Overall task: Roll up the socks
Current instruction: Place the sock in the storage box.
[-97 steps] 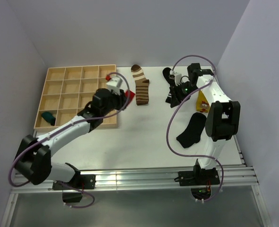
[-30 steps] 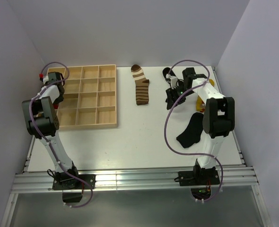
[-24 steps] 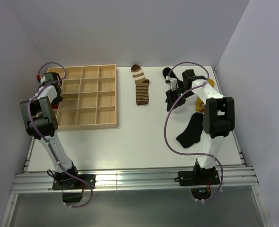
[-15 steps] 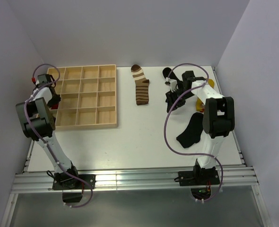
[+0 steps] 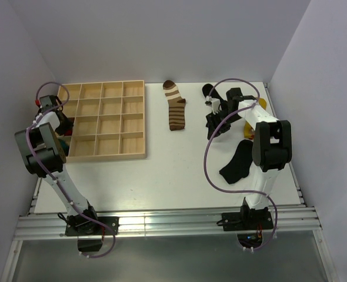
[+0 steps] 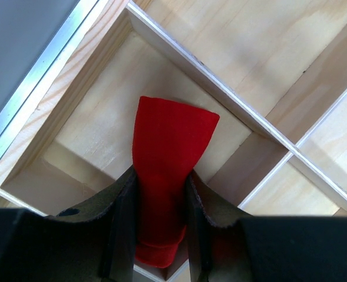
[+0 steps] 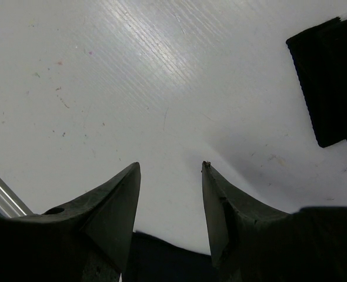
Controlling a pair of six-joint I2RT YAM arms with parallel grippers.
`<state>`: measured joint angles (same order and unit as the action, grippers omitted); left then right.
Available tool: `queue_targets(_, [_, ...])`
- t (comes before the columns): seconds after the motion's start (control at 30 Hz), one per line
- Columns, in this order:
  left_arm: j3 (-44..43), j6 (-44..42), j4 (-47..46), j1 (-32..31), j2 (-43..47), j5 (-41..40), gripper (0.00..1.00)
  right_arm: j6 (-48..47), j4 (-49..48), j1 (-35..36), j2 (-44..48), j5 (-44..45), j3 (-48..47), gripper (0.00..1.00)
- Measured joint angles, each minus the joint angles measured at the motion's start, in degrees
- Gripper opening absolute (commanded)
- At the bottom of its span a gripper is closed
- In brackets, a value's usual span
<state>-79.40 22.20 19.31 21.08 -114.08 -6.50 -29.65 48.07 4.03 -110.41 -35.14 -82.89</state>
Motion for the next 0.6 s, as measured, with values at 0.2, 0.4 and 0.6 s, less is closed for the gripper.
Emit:
queue_targets(0.2, [0.0, -0.1, 0.4, 0.1, 0.0, 0.1, 0.45, -0.2, -0.2, 0.0, 0.0, 0.0, 0.3, 0.53])
queue_targets(0.4, [0.0, -0.1, 0.8, 0.1, 0.3, -0.4, 0.5, -0.3, -0.5, 0.0, 0.0, 0.2, 1.6, 0.53])
queue_targets(0.6, [0.0, -0.2, 2.2, 0.1, 1.5, -0.3, 0.53, -0.4, -0.5, 0.0, 0.0, 0.2, 1.6, 0.53])
